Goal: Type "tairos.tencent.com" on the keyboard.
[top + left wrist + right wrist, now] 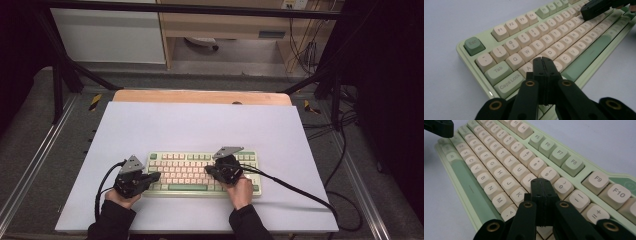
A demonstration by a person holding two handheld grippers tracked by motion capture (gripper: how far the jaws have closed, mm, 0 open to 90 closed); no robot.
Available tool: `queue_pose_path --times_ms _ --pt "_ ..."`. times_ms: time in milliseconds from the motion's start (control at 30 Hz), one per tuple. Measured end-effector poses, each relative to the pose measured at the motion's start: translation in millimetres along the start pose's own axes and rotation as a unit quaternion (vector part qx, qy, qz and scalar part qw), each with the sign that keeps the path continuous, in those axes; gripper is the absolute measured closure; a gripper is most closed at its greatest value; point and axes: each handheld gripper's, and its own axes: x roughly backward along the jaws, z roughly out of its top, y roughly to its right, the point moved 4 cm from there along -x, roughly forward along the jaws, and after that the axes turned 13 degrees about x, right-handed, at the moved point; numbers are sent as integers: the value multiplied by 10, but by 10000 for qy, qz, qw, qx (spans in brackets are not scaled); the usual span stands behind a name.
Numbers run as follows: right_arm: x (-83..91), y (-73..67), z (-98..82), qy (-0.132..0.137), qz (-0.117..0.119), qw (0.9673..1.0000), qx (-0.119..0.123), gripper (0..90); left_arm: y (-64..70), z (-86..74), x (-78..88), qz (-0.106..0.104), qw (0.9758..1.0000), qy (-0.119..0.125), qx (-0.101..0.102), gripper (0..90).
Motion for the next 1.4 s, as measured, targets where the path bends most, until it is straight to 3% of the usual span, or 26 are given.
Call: queue_pose_path --times_ms 733,1400 --pt "281 -138 82 287 87 9995 119 900 -5 -3 -2 15 10000 -2 3 895" --pt "93 -287 84 213 323 9992 125 900 -6 -2 0 4 10000 4 12 896"
